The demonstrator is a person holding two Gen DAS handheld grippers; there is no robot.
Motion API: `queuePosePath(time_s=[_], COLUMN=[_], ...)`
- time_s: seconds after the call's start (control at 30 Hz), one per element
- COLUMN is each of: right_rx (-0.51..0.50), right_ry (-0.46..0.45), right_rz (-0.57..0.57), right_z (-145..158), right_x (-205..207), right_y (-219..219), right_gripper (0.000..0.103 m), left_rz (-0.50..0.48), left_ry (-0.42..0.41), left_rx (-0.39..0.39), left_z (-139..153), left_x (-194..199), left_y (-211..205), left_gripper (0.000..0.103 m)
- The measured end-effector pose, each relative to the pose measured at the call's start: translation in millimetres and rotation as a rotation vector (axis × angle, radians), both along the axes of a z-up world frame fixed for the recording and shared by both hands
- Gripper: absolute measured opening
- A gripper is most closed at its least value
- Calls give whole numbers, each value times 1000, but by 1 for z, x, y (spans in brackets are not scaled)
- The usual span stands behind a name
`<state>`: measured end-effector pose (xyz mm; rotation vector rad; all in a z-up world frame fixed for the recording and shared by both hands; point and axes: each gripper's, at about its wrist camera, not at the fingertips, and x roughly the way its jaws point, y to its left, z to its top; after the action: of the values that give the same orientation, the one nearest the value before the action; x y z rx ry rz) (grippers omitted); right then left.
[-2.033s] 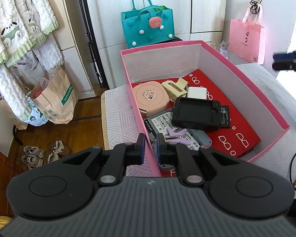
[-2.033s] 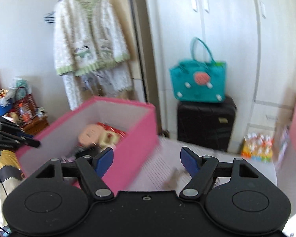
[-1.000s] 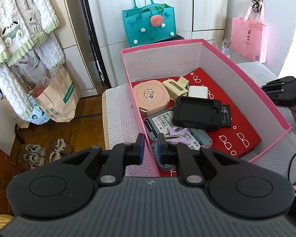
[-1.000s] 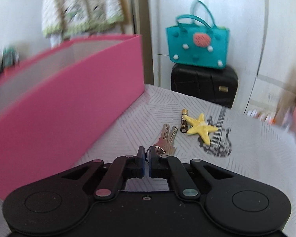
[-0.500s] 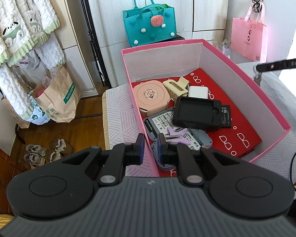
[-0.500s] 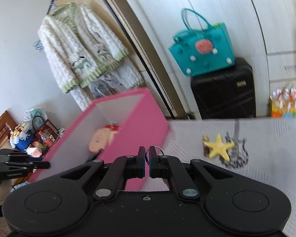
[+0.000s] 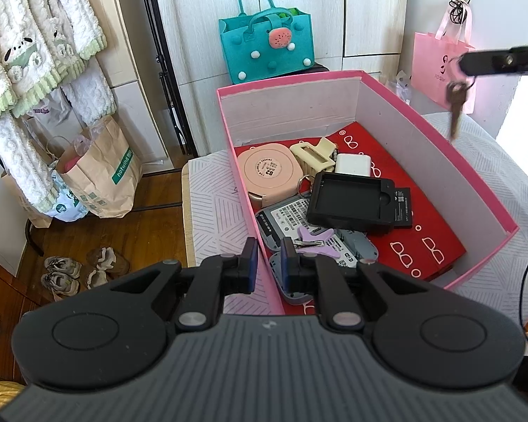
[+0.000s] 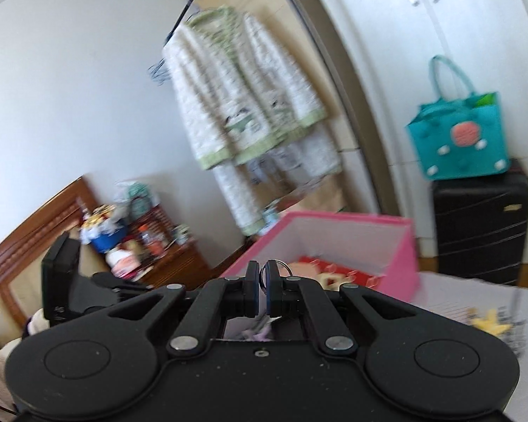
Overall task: Organize rigid objects
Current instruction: 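Carry the keys into the pink box and drop them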
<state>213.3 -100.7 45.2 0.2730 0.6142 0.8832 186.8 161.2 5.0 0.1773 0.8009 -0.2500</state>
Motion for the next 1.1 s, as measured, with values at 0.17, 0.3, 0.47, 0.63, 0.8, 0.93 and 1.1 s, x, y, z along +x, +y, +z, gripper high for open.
queuePosePath(time_s=[0.17,0.3,0.47,0.63,0.8,0.93,1.1], right_rx=[-22,-81,-120,-128,-129,-154,-233], right_ry=[39,42,39,25,-14,-19,-2], right_rz=[47,58,31,13,-59,-154,-284], right_z=[-21,-37,-47,-45,-34,-28,-32], right_x=[6,15,25,24,15,11,11], right_y=[30,50,62,51,19,-16,-58], right_gripper=[5,5,6,9,11,11,13], left_rz=[7,9,10,11,13,13,18], left_ry=[2,5,7,6,7,6,4], left_rx=[-2,-10,-9,-11,-15,-14,-14], left_z=[1,1,1,0,-1,-1,0], left_x=[1,1,2,3,3,3,4], left_y=[-2,-2,-1,0,-1,-1,-2], left_gripper=[11,11,11,11,11,11,11])
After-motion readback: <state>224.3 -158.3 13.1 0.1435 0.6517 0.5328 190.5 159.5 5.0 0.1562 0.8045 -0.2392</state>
